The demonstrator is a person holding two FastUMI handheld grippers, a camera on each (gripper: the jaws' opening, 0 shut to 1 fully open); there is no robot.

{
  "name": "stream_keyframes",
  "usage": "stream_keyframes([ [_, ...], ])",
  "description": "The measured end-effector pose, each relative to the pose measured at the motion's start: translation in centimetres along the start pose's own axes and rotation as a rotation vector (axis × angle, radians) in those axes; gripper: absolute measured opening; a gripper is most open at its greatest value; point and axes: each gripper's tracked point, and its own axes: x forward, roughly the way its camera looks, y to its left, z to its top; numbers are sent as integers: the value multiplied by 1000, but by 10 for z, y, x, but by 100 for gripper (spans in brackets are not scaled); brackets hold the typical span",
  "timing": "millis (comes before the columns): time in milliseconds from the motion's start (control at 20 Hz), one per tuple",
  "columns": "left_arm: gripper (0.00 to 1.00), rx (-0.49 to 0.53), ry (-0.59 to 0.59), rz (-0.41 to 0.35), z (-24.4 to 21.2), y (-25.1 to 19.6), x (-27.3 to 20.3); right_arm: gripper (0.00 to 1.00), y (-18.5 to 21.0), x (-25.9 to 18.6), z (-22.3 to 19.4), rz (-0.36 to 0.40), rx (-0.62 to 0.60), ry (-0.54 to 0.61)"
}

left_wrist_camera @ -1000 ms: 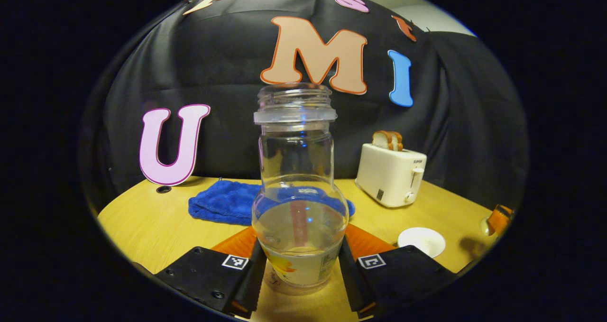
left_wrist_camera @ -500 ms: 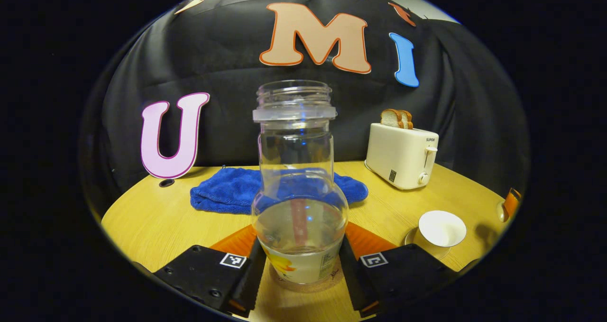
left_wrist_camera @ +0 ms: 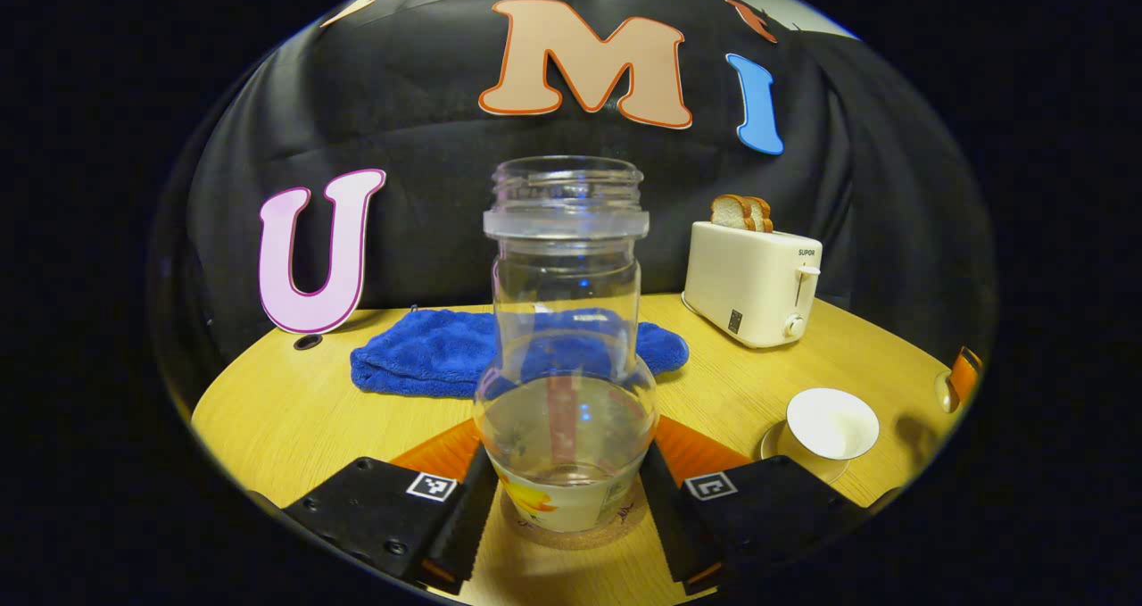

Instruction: Open the teacup lid with one hand, grasp the water bottle and pour water into the teacup with the other hand; after pouring, place the water bottle on the coaster and then close the teacup lid.

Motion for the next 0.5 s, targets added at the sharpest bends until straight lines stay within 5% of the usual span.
stream_keyframes([
  [200,95,-1,-20,4,-1,4,-5,29,0,0,0,0,0,0],
  [500,95,28,-35,23,-8,9,-18,29,0,0,0,0,0,-2],
])
